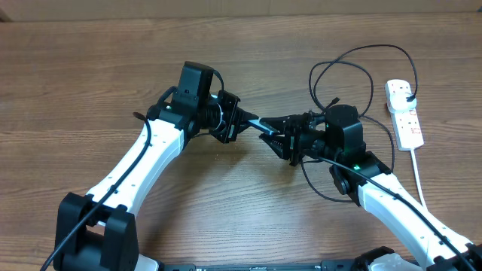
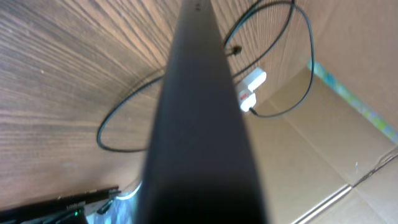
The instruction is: Plug charger to phone and switch on socket
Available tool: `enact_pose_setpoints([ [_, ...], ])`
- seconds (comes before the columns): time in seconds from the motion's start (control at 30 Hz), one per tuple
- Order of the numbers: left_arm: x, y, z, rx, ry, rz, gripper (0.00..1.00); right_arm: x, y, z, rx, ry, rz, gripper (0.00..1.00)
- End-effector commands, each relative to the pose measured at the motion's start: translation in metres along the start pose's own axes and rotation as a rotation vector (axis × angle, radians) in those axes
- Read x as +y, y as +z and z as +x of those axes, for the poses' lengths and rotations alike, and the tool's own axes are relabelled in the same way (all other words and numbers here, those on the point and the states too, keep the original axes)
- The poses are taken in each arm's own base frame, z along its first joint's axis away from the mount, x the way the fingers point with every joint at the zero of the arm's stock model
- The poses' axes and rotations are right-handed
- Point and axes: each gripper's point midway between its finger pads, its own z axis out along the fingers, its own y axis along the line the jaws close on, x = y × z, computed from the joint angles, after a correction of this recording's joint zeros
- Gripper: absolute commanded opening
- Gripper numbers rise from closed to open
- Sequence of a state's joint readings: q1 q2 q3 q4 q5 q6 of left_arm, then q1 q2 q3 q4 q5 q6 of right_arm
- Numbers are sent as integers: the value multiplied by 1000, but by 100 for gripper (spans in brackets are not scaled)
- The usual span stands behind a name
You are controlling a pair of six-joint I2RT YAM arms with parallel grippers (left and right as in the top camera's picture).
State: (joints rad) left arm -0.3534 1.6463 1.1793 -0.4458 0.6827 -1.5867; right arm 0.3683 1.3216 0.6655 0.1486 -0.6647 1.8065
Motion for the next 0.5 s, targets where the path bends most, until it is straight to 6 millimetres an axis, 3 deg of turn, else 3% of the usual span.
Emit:
enact_pose_setpoints([
  [0.0, -1, 0, -18, -81, 10, 4, 4, 4, 0, 4, 8, -44, -9, 53],
  [0.07, -1, -2, -26, -115, 20, 8, 5, 5, 0, -4, -38, -120, -17, 70],
  [0.23, -5, -15, -45, -146, 61, 29, 9, -3, -7, -48, -279, -473, 60, 100],
  [0.37, -10, -34, -58, -99, 101, 72, 9, -30, -30, -96, -534, -600, 259, 100],
  [0.47, -14, -49, -62, -44, 138, 113, 10, -38, -47, -118, -652, -708, 376, 100],
])
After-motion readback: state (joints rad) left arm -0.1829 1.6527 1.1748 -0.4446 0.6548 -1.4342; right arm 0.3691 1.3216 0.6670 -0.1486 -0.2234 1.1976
